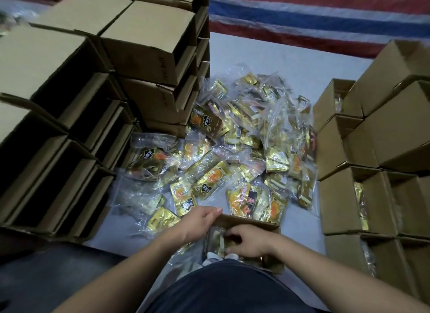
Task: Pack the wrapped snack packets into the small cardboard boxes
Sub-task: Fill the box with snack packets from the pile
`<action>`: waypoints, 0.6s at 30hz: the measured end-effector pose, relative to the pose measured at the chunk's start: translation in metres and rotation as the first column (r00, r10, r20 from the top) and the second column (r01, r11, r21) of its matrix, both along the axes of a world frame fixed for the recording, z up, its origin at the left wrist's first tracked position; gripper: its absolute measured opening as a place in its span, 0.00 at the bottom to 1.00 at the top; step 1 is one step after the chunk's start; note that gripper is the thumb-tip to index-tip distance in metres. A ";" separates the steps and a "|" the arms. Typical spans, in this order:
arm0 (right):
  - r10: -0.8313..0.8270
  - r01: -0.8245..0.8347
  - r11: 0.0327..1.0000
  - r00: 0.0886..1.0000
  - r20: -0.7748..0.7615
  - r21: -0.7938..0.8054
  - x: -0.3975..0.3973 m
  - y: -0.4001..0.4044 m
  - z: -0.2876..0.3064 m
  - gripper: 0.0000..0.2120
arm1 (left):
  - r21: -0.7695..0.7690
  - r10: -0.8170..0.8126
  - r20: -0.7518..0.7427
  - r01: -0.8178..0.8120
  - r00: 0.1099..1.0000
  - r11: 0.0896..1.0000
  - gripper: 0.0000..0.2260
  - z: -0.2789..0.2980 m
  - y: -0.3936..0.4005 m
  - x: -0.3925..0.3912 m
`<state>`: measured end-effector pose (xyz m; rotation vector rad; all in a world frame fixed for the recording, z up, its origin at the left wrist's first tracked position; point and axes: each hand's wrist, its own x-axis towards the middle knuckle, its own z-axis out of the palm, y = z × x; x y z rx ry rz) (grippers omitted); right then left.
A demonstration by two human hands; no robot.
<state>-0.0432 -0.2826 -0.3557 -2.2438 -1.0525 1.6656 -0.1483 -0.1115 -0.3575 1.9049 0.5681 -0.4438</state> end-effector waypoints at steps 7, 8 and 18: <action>0.051 -0.078 0.954 0.994 -0.099 -0.289 -0.013 -0.001 -0.002 0.27 | 0.008 -0.034 0.038 0.034 0.999 0.999 0.19 0.000 -0.003 0.004; 0.038 -0.081 0.957 0.987 -0.156 -0.278 -0.017 0.001 -0.003 0.26 | 0.011 -0.048 0.040 0.047 0.998 0.999 0.18 0.000 -0.004 0.005; -0.048 0.047 0.978 0.999 0.000 -0.203 -0.013 0.001 0.001 0.29 | 0.013 -0.033 0.077 0.033 0.996 0.999 0.18 -0.001 -0.005 0.004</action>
